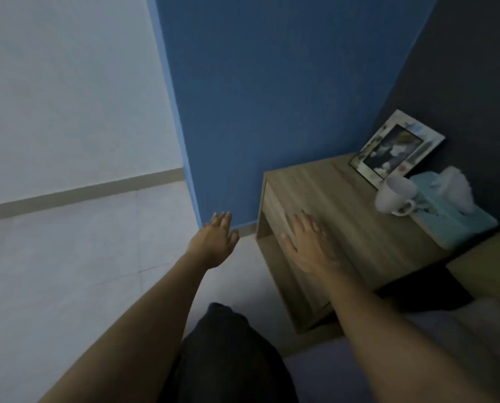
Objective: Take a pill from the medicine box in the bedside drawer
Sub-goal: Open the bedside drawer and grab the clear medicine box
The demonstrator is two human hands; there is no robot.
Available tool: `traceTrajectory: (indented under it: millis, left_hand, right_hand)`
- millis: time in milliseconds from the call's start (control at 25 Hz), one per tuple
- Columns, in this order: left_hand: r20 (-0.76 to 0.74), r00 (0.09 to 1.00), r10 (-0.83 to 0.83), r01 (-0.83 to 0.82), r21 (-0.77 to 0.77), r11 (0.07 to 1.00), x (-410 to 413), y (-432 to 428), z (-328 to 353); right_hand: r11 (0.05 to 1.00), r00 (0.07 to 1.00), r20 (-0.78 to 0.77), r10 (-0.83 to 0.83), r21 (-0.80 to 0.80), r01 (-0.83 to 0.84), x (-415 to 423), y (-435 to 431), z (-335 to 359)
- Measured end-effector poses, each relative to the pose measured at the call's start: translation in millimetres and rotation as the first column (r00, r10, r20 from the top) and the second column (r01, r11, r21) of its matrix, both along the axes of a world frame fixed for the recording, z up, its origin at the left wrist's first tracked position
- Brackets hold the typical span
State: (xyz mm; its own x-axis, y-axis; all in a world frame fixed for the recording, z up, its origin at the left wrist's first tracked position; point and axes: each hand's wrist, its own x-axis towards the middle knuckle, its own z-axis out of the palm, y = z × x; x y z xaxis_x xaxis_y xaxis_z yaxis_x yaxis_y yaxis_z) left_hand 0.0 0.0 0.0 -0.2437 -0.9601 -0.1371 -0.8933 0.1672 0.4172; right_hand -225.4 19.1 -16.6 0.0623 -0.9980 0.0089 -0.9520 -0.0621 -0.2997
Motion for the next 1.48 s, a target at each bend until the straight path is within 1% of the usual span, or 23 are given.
traceTrajectory:
  millis: [40, 200, 280, 400, 480, 560, 640, 800, 920, 1120, 1200, 1280, 1320, 1480]
  left_hand:
    - [-0.009, 1.000, 0.001, -0.001, 0.049, 0.999, -16.3, -3.6, -11.0]
    - [-0.144, 0.989, 0.031, -0.002, 0.198, 0.980, -77.2, -21.8, -66.9]
    - [-0.216, 0.973, 0.083, -0.024, 0.264, 0.964, -105.3, -35.3, -89.9]
    - [-0.279, 0.949, 0.145, -0.042, 0.345, 0.938, -135.0, -51.9, -114.1]
    - [-0.298, 0.933, 0.201, -0.062, 0.417, 0.907, -151.7, -64.1, -128.3]
    - [-0.312, 0.899, 0.309, -0.125, 0.494, 0.861, -164.3, -75.6, -142.2]
    - [-0.318, 0.867, 0.383, -0.168, 0.538, 0.826, -173.0, -83.7, -152.6]
    - [-0.373, 0.827, 0.421, -0.170, 0.549, 0.819, -183.8, -92.6, -161.2]
    - [-0.426, 0.774, 0.468, -0.182, 0.559, 0.809, -186.0, -97.4, -162.1]
    - [-0.395, 0.818, 0.418, -0.184, 0.508, 0.842, -178.0, -97.4, -162.0]
    - [-0.405, 0.816, 0.413, -0.181, 0.500, 0.847, -166.5, -93.9, -161.1]
    - [-0.439, 0.792, 0.424, -0.159, 0.523, 0.837, -148.6, -87.0, -164.7]
    - [-0.437, 0.796, 0.419, -0.157, 0.519, 0.840, -137.6, -84.0, -167.7]
    - [-0.376, 0.827, 0.418, -0.204, 0.492, 0.846, -93.9, -73.6, -172.4]
  right_hand:
    - [0.999, 0.999, -0.026, -0.025, 0.025, 0.026, -16.1, -1.6, -9.7]
    - [0.987, 0.993, -0.065, -0.101, 0.120, 0.109, -73.2, -18.4, -59.5]
    - [0.980, 0.992, -0.059, -0.115, 0.157, 0.123, -92.6, -29.2, -77.9]
    - [0.973, 0.994, -0.059, -0.093, 0.204, 0.103, -107.3, -36.7, -94.5]
    - [0.974, 0.993, -0.044, -0.108, 0.194, 0.114, -110.7, -38.2, -102.4]
    - [0.978, 0.993, -0.043, -0.113, 0.169, 0.119, -111.9, -37.5, -106.1]
    - [0.981, 0.992, -0.045, -0.114, 0.153, 0.119, -111.4, -36.1, -107.3]
    - [0.983, 0.993, -0.038, -0.115, 0.138, 0.120, -111.2, -36.7, -109.5]
    - [0.985, 0.992, -0.050, -0.114, 0.123, 0.120, -112.6, -35.8, -111.9]
    - [0.985, 0.993, -0.045, -0.107, 0.132, 0.112, -112.7, -35.1, -111.6]
    - [0.984, 0.993, -0.044, -0.108, 0.135, 0.113, -112.5, -35.0, -110.0]
    - [0.983, 0.993, -0.042, -0.108, 0.145, 0.113, -112.7, -35.5, -109.1]
    - [0.983, 0.993, -0.040, -0.108, 0.148, 0.113, -113.2, -35.9, -109.1]
    - [0.983, 0.993, -0.030, -0.114, 0.140, 0.117, -113.8, -36.0, -110.9]
